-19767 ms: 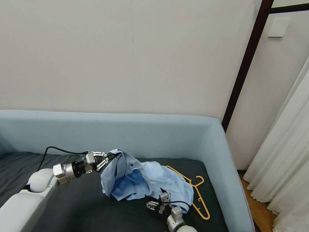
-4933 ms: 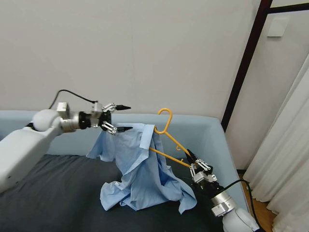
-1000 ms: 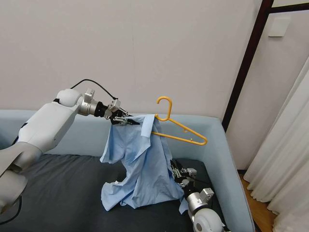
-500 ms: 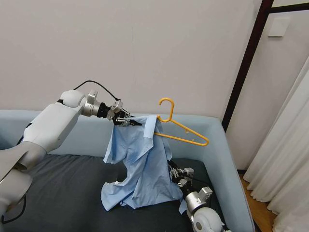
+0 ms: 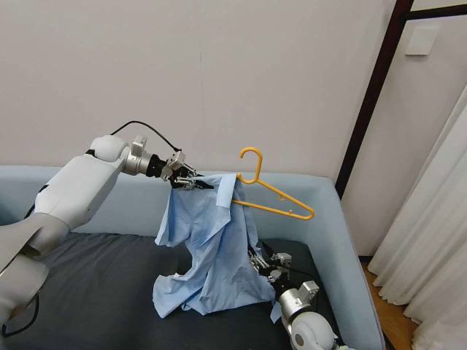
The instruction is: Pick up the clothes from the sofa and hang them on the clothes hanger.
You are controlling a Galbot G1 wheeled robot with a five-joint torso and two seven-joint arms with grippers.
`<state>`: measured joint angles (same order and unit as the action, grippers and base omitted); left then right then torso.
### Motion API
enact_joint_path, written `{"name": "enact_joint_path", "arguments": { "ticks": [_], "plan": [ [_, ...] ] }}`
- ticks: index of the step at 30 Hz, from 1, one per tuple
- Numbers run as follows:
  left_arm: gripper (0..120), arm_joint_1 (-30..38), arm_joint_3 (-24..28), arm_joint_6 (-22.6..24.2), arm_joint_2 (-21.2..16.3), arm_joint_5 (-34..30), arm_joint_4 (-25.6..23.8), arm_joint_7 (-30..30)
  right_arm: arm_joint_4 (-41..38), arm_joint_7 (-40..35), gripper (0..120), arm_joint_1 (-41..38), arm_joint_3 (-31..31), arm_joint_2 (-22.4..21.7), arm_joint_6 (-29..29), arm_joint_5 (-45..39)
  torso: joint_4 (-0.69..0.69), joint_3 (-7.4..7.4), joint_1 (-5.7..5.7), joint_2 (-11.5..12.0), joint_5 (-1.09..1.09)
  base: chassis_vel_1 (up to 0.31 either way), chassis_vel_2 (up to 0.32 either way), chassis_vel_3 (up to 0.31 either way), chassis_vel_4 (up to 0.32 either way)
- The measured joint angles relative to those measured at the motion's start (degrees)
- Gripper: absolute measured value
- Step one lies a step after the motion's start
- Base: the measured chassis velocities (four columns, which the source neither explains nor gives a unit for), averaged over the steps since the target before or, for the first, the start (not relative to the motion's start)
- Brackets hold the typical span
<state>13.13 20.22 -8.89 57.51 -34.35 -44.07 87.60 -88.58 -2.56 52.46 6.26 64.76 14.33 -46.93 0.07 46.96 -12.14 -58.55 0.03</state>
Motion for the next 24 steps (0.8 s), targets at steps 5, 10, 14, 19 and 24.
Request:
{"name": "enact_joint_path", "arguments": {
  "ticks": [5, 10, 14, 19, 24],
  "plan": [
    [7, 0.1, -0.1, 0.0, -0.1, -0.1, 0.0, 0.0, 0.6, 0.5, 63, -0.5, 0.6, 0.0, -0.4, 0.6, 0.00, 0.00, 0.00, 0.0, 0.00, 0.000, 0.000, 0.000, 0.000],
    [7, 0.1, -0.1, -0.1, -0.2, -0.2, 0.0, 0.0, 1.4, 0.8, 45, -1.2, 0.7, 0.6, -0.4, 0.9, 0.00, 0.00, 0.00, 0.0, 0.00, 0.000, 0.000, 0.000, 0.000],
    [7, 0.1, -0.1, -0.4, -0.2, -0.3, 0.4, 0.0, 1.9, 0.6, 32, -1.6, 0.6, 1.1, -0.2, 1.1, 0.00, 0.00, 0.00, 0.0, 0.00, 0.000, 0.000, 0.000, 0.000],
    [7, -0.2, -0.7, -0.9, 0.0, -0.3, 1.0, 0.0, 1.1, -0.3, 14, -1.1, -0.7, 0.8, 0.0, 1.3, -0.01, 0.00, 0.00, 0.0, -0.01, 0.000, 0.000, 0.000, 0.000],
    [7, -0.5, -1.8, -1.4, 0.4, -0.4, 1.4, 0.0, -3.0, -1.7, 0, 0.8, -3.5, -1.6, -0.7, 1.0, 0.00, 0.00, 0.00, 0.0, -0.01, 0.000, 0.000, 0.000, 0.000]
  ]
}}
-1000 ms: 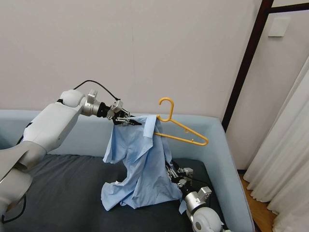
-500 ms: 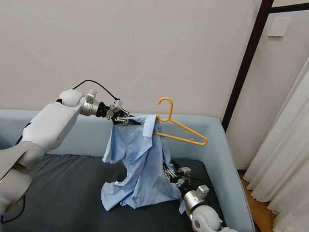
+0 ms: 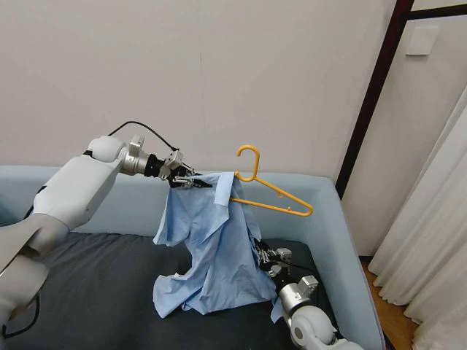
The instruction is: Pick up the clothes from the sofa and hang them on the clothes hanger.
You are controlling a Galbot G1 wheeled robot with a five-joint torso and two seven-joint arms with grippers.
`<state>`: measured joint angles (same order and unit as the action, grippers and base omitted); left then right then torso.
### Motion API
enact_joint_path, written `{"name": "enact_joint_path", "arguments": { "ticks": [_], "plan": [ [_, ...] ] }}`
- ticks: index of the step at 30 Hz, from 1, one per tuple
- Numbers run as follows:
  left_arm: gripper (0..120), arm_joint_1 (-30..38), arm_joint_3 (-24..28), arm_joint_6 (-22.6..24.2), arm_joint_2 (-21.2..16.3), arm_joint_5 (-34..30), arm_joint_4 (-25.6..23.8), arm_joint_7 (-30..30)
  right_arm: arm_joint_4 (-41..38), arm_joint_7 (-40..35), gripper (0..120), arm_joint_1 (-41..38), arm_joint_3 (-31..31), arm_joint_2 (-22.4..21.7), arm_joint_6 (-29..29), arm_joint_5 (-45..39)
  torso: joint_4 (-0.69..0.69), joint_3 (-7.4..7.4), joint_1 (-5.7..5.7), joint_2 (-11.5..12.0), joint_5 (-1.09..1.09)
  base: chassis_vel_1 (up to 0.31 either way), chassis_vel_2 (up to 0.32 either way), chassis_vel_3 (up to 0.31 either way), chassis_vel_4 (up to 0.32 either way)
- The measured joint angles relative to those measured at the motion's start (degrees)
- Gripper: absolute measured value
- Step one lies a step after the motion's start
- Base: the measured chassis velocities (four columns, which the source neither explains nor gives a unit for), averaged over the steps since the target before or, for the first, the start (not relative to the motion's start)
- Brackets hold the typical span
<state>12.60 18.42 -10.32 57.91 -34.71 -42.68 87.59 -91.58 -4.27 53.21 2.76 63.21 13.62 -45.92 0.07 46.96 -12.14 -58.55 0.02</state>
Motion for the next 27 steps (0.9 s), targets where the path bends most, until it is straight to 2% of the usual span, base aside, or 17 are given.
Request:
{"name": "enact_joint_path", "arguments": {
  "ticks": [4, 8, 9, 12, 13, 18, 23, 27],
  "plan": [
    [7, -0.2, -0.8, -0.5, 0.1, -1.2, 0.2, 0.0, -2.8, -1.1, 0, 0.4, -2.6, -2.7, -0.5, -0.9, 0.01, 0.00, 0.00, 0.0, 0.00, 0.000, 0.000, 0.000, 0.000],
    [7, -0.8, -1.3, -1.3, -0.1, -3.5, 0.1, 0.0, -5.9, -2.2, 0, -0.4, -6.1, -7.8, -1.8, -1.1, 0.00, 0.00, 0.00, 0.0, 0.01, 0.000, 0.000, 0.000, 0.000],
    [7, -0.8, -1.3, -1.3, -0.1, -3.5, 0.1, 0.0, -5.9, -2.2, 0, -0.4, -6.1, -7.8, -1.8, -1.1, 0.00, 0.00, 0.00, 0.0, 0.01, 0.000, 0.000, 0.000, 0.000],
    [7, -0.9, -1.5, -1.9, -0.2, -4.9, -0.2, 0.0, -8.0, -2.7, 0, -1.4, -7.6, -12.1, -2.7, -0.7, -0.01, 0.00, 0.00, 0.0, 0.00, 0.000, 0.000, 0.000, 0.000],
    [7, -0.9, -1.5, -1.9, -0.2, -4.9, -0.2, 0.0, -8.0, -2.7, 0, -1.4, -7.6, -12.1, -2.7, -0.7, -0.01, 0.00, 0.00, 0.0, 0.00, 0.000, 0.000, 0.000, 0.000],
    [7, -0.5, -2.0, -2.9, -0.4, -5.5, -0.8, 0.0, -10.6, -3.0, 0, -2.6, -9.3, -17.9, -3.5, 0.2, 0.00, 0.00, 0.00, 0.0, -0.01, 0.000, 0.000, 0.000, 0.000],
    [7, 0.6, -2.0, -3.4, -0.7, -5.3, -1.0, 0.0, -11.0, -2.5, 0, -3.1, -9.9, -20.4, -3.4, 1.5, -0.01, 0.00, 0.00, 0.0, 0.02, 0.000, 0.000, 0.000, 0.000],
    [7, 3.9, -0.5, -3.4, 0.0, -3.2, -0.7, 0.0, -11.2, -1.8, 0, -3.4, -10.4, -23.1, -3.1, 2.3, -0.01, 0.00, 0.00, 0.0, 0.00, 0.000, 0.000, 0.000, 0.000]
  ]
}}
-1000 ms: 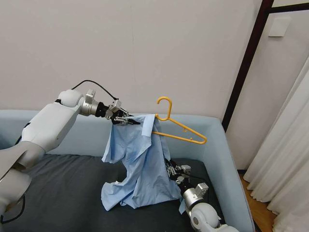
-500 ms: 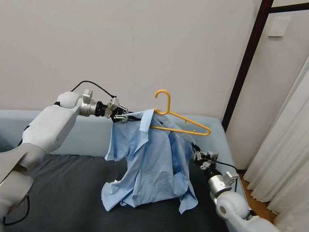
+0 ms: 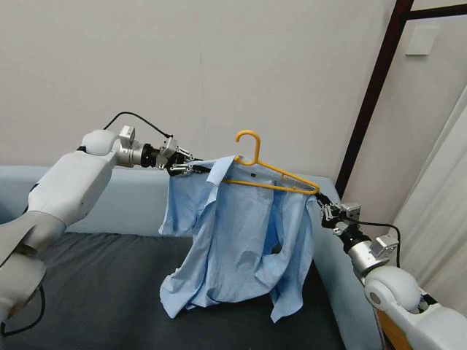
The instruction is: Pick up the clothes from the sofa and hang them on the clothes hanger.
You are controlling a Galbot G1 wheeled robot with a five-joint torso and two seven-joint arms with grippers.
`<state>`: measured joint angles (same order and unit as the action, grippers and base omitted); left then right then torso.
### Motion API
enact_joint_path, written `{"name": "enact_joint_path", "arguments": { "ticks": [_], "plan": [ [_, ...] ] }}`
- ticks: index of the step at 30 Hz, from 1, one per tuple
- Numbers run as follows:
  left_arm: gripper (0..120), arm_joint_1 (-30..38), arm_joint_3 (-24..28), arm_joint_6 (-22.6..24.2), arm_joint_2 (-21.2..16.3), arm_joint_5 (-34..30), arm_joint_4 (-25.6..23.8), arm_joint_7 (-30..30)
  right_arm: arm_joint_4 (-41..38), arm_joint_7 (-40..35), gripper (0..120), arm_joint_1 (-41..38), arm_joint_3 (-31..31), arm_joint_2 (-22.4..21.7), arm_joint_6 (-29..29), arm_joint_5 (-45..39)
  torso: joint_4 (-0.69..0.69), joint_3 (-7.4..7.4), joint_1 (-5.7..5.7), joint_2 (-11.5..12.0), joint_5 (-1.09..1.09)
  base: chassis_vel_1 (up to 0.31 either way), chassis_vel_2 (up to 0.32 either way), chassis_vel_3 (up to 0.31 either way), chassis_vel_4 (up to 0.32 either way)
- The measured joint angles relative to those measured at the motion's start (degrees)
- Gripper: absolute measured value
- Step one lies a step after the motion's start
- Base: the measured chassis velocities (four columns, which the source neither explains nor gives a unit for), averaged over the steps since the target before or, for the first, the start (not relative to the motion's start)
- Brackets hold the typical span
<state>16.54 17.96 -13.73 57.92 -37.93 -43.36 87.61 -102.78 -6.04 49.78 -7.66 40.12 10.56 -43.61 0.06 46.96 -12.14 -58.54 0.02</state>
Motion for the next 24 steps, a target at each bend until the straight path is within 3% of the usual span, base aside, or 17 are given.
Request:
{"name": "enact_joint_path", "arguments": {
  "ticks": [14, 24],
  "plan": [
    [7, 10.8, 9.0, -1.5, 6.4, 6.7, 5.0, 0.0, -0.9, 1.0, 0, -1.4, -2.5, -5.4, 0.6, 2.6, 0.01, 0.00, 0.00, 0.0, -0.01, 0.000, 0.000, 0.000, 0.000],
    [7, 12.2, 8.7, -4.3, 9.7, 12.1, 8.1, 0.0, -6.3, 3.8, 0, -0.2, -6.4, -8.1, 0.8, 6.7, 0.01, -0.01, 0.00, 0.0, 0.00, 0.000, 0.000, 0.000, 0.000]
  ]
}}
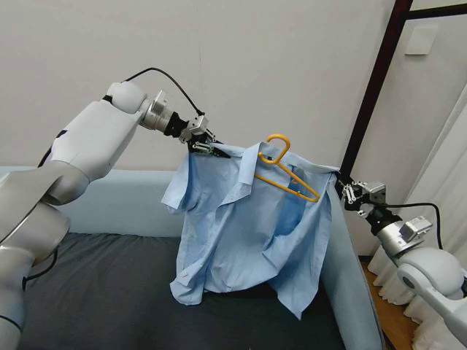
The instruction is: Pick up the clothes from the sofa and hang them on the clothes hanger.
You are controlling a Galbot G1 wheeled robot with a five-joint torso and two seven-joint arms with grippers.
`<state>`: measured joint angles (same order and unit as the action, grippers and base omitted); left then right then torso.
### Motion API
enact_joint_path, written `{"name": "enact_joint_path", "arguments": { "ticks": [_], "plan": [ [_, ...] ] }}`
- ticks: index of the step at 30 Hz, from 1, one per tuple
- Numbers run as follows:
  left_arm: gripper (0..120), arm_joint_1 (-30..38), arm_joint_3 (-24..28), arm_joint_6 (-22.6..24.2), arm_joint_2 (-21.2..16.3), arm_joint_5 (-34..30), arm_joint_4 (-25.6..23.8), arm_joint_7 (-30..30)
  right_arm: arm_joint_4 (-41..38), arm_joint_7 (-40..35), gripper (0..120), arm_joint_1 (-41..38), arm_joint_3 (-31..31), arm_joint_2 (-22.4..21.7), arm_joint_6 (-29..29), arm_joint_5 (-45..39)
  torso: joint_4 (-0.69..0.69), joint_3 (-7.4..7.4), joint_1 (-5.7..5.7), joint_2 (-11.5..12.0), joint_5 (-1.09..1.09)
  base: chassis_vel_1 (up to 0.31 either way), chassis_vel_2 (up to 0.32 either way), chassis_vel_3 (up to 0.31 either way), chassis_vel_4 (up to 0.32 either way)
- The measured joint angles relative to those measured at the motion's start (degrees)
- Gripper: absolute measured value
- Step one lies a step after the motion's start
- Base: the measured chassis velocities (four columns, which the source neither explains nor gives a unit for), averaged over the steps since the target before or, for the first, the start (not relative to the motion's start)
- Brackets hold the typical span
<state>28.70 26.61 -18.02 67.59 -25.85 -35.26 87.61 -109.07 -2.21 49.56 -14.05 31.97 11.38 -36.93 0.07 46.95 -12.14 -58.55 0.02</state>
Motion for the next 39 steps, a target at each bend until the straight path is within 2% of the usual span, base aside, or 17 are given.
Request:
{"name": "enact_joint_path", "arguments": {
  "ticks": [5, 9, 14, 16, 18, 24, 33, 39],
  "plan": [
    [7, -3.0, -1.7, -0.4, -0.1, 0.6, -1.4, -1.3, -4.5, 0.1, 0, 1.0, 0.6, -0.2, 0.2, -1.1, -0.01, 0.00, 0.00, 0.0, 0.03, 0.000, 0.000, 0.000, 0.000],
    [7, -5.9, -2.7, -0.4, -0.8, -2.4, -2.5, -4.8, -6.3, -0.3, 0, 2.6, 1.9, 1.3, 0.7, -2.4, 0.00, 0.00, 0.00, 0.0, 0.02, 0.000, 0.000, 0.000, 0.000],
    [7, -13.0, -4.6, 0.2, -3.2, -11.4, -4.9, -11.8, -5.7, -0.1, 0, 4.7, 4.2, 4.3, 1.7, -1.0, 0.01, 0.01, 0.00, 0.0, 0.02, 0.000, 0.000, 0.000, 0.000],
    [7, -14.5, -5.2, 0.6, -3.6, -12.7, -5.5, -12.3, -5.2, 0.3, 0, 4.8, 4.7, 4.7, 2.0, -0.6, -0.01, 0.01, 0.00, 0.0, 0.03, 0.000, 0.000, 0.000, 0.000],
    [7, -18.3, -6.2, 1.8, -5.0, -16.9, -7.5, -12.7, -4.1, 1.1, 0, 5.0, 5.6, 5.5, 2.4, 0.3, -0.02, 0.01, 0.00, 0.0, 0.03, 0.000, 0.000, 0.000, 0.000],
    [7, -22.5, -6.9, 2.7, -6.4, -21.3, -9.8, -13.0, -2.3, 3.6, 0, 5.0, 6.4, 6.5, 3.4, 0.8, 0.00, 0.01, 0.00, 0.0, 0.03, 0.000, 0.000, 0.000, 0.000],
    [7, -24.1, -6.4, 3.1, -7.6, -21.0, -13.9, -13.8, -0.1, 9.8, 0, 4.2, 7.7, 8.4, 5.7, -0.4, 0.00, 0.00, 0.00, 0.0, 0.01, 0.000, 0.000, 0.000, 0.000],
    [7, -23.8, -5.0, 3.2, -6.3, -18.4, -14.6, -15.1, 0.6, 14.1, 0, 3.7, 7.7, 8.5, 6.4, -1.8, 0.00, 0.01, 0.00, 0.0, 0.02, 0.000, 0.000, 0.000, 0.000]
  ]
}}
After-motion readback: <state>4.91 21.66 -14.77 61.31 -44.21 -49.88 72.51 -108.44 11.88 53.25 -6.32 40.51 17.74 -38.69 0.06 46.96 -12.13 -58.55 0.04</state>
